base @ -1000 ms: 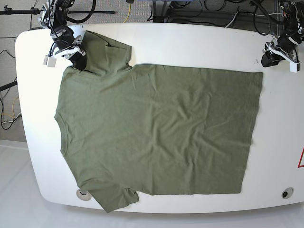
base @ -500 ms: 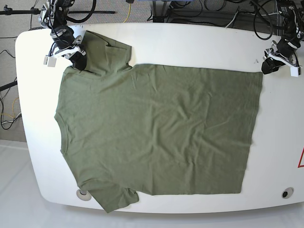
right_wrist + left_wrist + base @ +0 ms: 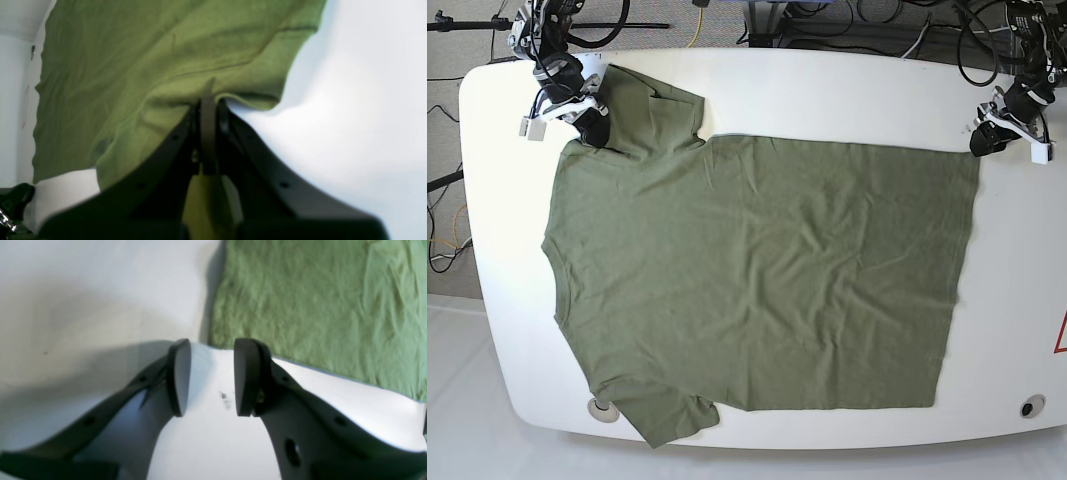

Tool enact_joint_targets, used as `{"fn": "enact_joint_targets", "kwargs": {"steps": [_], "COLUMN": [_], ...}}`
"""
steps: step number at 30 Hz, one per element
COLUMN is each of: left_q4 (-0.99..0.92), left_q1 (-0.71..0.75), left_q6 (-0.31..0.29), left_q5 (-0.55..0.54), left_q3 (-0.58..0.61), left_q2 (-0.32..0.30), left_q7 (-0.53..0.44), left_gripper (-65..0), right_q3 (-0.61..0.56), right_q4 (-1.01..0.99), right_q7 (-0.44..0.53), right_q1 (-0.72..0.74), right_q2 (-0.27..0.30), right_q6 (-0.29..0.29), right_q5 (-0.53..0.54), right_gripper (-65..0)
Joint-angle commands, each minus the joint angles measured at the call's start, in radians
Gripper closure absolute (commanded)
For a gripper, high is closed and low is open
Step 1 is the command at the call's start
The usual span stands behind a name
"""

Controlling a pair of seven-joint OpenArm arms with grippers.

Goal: Fold the T-shirt properly
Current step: 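Lower the left gripper onto the opposite shoulder corner and pinch it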

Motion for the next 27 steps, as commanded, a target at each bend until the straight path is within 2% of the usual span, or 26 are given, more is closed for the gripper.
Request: {"fn": "enact_joint_targets", "kwargs": {"steps": [1, 27], "left_q4": [0.019, -0.018], "left_q1": [0.000, -0.049], "left_q6": [-0.007, -0.029], "left_q5": [-0.003, -0.006], "left_q3": [-0.010, -0.002], "left_q2": [-0.018, 0.004], "left_q7": [-0.004, 0.020], "left_gripper": [-19.7, -20.7], "right_q3": [0.001, 0.001], "right_q4": [-0.013, 0.005], "right_q7": [-0.045, -0.026], "right_q1": [-0.010, -0.007], "right_q2": [0.001, 0.001], "right_q6": [-0.026, -0.014], "right_q5": [-0.035, -0.024], "right_gripper": [0.0, 0.0]}}
